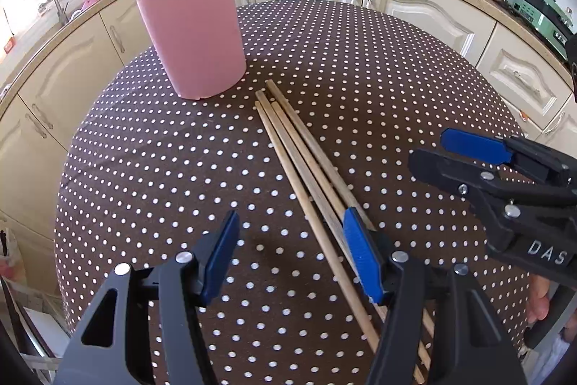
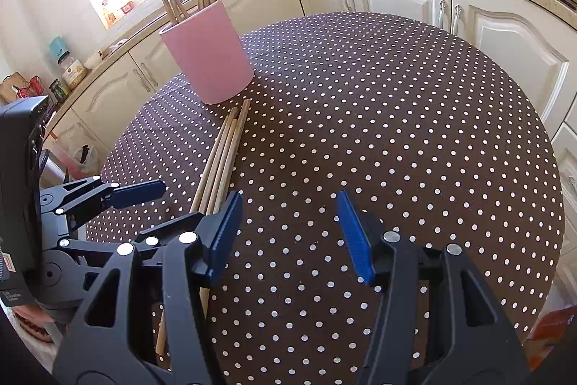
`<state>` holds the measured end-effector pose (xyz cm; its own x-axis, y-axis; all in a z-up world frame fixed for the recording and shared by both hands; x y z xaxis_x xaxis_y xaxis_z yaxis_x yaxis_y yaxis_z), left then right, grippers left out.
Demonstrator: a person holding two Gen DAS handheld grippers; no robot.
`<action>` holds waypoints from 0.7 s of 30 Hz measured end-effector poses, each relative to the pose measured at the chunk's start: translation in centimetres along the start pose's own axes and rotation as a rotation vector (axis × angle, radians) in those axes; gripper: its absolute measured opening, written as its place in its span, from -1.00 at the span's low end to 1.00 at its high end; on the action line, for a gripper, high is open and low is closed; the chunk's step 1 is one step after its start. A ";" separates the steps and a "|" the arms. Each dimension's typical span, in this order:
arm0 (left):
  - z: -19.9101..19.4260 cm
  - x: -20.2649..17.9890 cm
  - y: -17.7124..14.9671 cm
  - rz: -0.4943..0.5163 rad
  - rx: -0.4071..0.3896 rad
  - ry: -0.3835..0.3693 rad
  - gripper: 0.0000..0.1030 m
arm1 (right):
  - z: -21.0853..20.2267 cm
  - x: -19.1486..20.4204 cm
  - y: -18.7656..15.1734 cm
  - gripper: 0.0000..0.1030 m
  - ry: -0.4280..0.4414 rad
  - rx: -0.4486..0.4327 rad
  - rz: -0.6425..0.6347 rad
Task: Organize utensils
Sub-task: 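Move both open tools back down over the remaining chopsticks on the table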
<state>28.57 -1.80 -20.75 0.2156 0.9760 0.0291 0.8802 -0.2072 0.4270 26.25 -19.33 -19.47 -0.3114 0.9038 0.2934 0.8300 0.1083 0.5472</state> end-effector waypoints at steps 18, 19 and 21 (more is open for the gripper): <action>-0.3 4.8 -0.3 -0.123 0.022 -0.076 0.16 | 0.4 0.5 0.2 0.07 0.018 0.027 -0.003; -0.4 5.1 -0.2 -0.130 0.017 -0.076 0.16 | 0.5 0.5 0.2 0.07 0.017 0.031 -0.006; -0.5 5.6 -0.1 -0.143 0.017 -0.071 0.16 | 0.7 0.6 0.3 0.07 0.017 0.039 -0.006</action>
Point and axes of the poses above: each gripper's, at about its wrist camera, not at the fingertips, and z roughly the way its jaws point, x to its left, y to its top, the point moved 2 cm from there along z, roughly the way its jaws point, and after that the axes turned 6 degrees about x, right-handed, at the moved point
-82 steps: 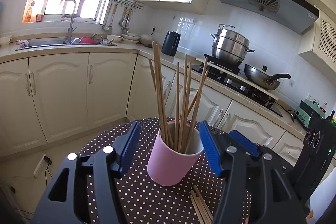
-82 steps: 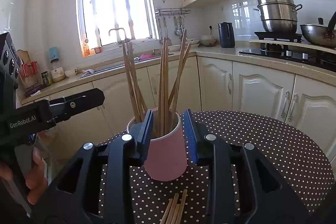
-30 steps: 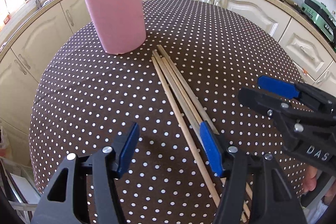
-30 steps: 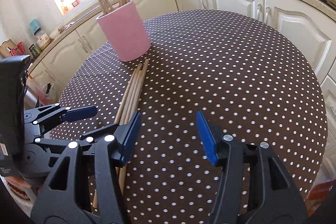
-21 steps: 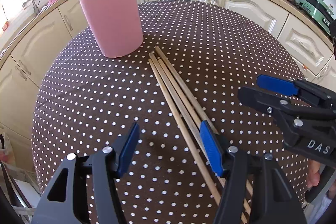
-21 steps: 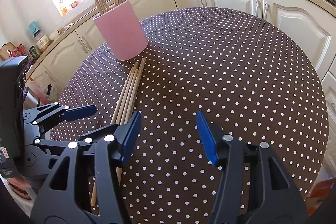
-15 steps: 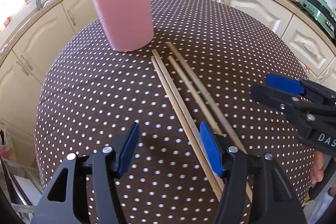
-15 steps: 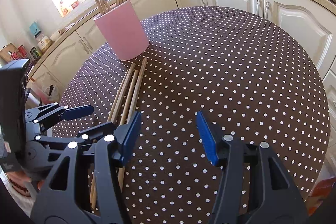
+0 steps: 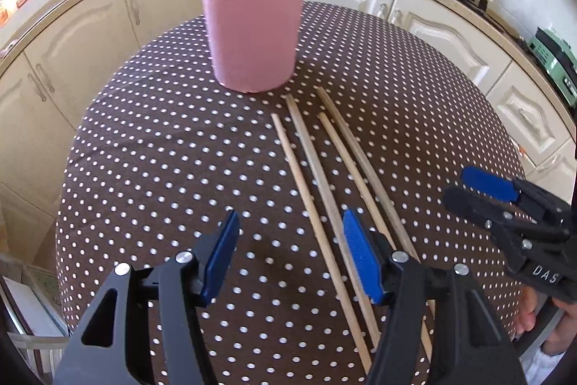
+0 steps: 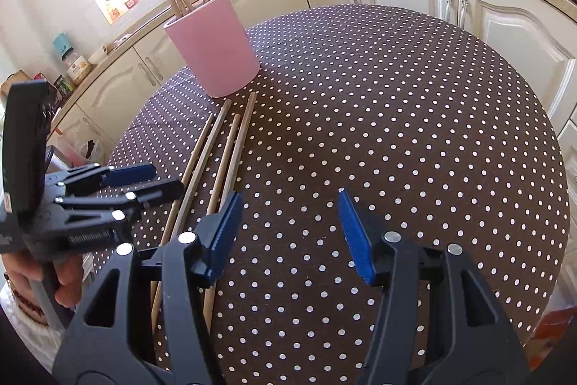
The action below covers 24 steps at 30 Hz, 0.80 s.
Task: Organize utensils
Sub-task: 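Move both open tools back down over the remaining chopsticks on the table, then close the left tool on a chopstick while the right tool grasps another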
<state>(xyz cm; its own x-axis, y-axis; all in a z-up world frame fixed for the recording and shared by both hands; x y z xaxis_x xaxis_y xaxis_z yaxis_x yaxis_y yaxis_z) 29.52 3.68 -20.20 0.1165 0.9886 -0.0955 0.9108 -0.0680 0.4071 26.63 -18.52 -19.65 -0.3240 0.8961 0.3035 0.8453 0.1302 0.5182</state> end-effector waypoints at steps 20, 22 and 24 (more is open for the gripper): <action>1.7 0.2 2.4 0.001 0.039 -0.016 -0.32 | 3.0 2.3 3.1 0.07 -0.012 0.171 -0.063; 1.7 0.5 2.4 -0.007 0.042 -0.031 -0.33 | 3.7 2.9 3.5 0.07 -0.004 0.206 -0.073; 1.7 0.6 2.5 -0.014 0.043 -0.047 -0.33 | 4.2 3.4 4.0 0.06 -0.007 0.227 -0.080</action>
Point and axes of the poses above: each gripper's, at about its wrist camera, not at the fingertips, and z roughly the way its jaws point, x to its left, y to its top, the point moved 2 cm from there along z, roughly the way its jaws point, and after that the axes turned 6 degrees about x, right-handed, at the moved point
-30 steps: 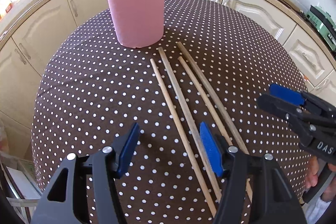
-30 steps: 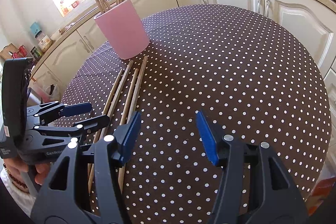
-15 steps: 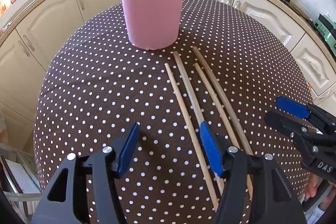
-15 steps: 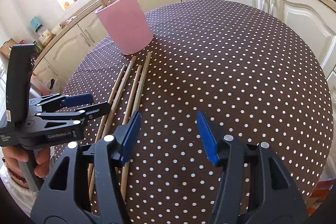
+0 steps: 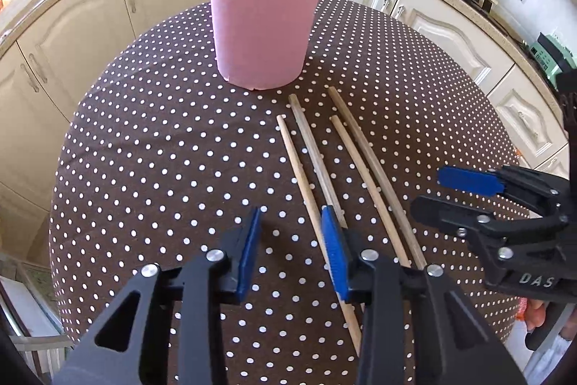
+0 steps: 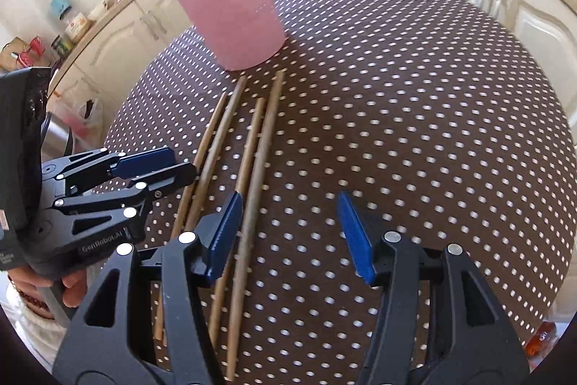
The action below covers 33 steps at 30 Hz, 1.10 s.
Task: Organize utensils
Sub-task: 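Close the left tool on a chopstick while the right tool grasps another, then lift the left tool's chopstick toward the pink cup while the right tool carries its chopstick there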
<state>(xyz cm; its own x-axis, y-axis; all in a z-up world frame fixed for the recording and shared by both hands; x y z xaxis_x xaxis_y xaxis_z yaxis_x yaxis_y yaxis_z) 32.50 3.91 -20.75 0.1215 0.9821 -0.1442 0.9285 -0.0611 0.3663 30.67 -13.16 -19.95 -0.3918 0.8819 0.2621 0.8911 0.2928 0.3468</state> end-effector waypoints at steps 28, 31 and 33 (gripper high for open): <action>0.4 -0.8 0.0 0.058 -0.027 0.097 -0.87 | 2.7 5.2 3.9 -0.87 -0.183 0.202 -0.180; 0.3 -0.7 0.0 0.050 -0.030 0.063 -0.90 | 2.1 4.3 3.6 -0.88 -0.152 0.171 -0.170; 0.2 -0.5 -0.2 0.045 -0.037 0.051 -0.90 | 1.8 3.7 3.1 -0.88 -0.142 0.153 -0.163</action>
Point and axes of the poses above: each gripper's, at about its wrist camera, not at the fingertips, and z roughly the way its jaws point, x to its left, y to its top, the point moved 2 cm from there along z, roughly the way its jaws point, and after that the axes turned 6 degrees about x, right-handed, at the moved point
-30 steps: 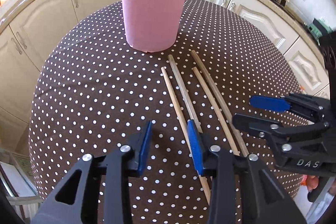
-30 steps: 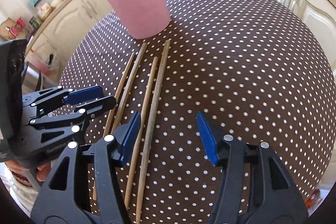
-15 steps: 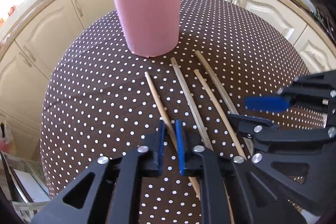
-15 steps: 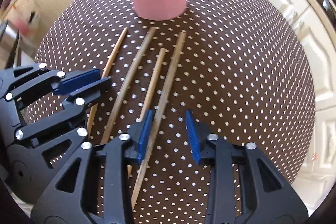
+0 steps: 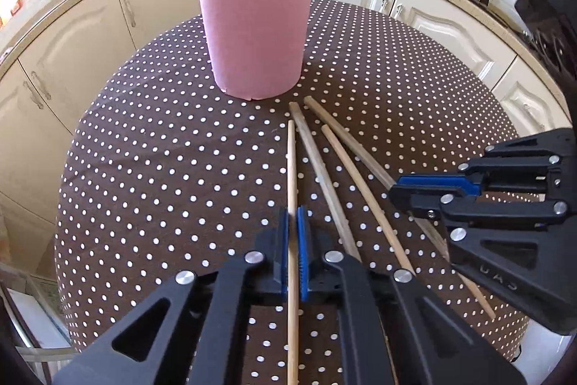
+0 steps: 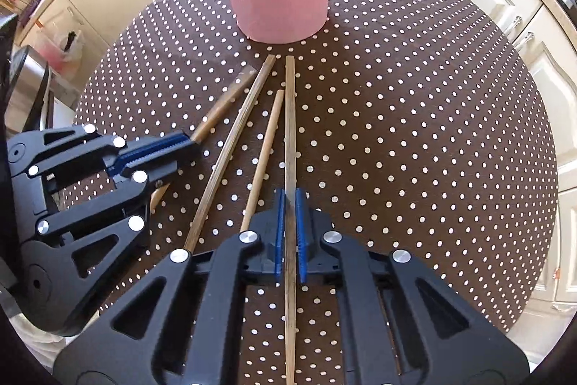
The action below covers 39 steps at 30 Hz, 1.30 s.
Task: Organize utensils
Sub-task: 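Lift the left tool's chopstick toward the pink cup while the right tool carries its chopstick there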
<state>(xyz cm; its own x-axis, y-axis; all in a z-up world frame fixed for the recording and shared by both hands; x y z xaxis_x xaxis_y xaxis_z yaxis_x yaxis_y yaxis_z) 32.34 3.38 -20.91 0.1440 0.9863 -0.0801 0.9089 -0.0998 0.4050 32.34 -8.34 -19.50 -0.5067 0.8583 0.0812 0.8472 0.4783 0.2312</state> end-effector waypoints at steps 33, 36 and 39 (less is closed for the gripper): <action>-15.9 -1.8 1.7 -0.010 -0.639 -0.113 -0.90 | -14.3 1.6 -2.8 -0.87 0.126 -0.728 0.057; -16.7 -1.8 2.4 -0.002 -0.707 -0.118 -0.90 | -15.3 1.4 -2.4 -0.87 0.107 -0.806 0.061; -17.8 -1.7 3.4 -0.002 -0.787 -0.122 -0.90 | -16.2 1.1 -1.8 -0.87 0.101 -0.874 0.075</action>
<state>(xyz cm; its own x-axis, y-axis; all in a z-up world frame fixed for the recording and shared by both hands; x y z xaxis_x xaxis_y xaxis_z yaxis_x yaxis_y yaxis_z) 28.24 3.70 -3.22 0.2262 0.9604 -0.1625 0.3724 0.0690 0.9255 27.66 -11.26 -4.11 -0.5013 0.8413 0.2021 0.4745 0.0719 0.8773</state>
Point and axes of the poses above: each gripper's, at about its wrist camera, not at the fingertips, and z roughly the way its jaws point, x to its left, y to its top, the point moved 2 cm from there along z, roughly the way its jaws point, and after that the axes turned 6 degrees about x, right-handed, at the moved point
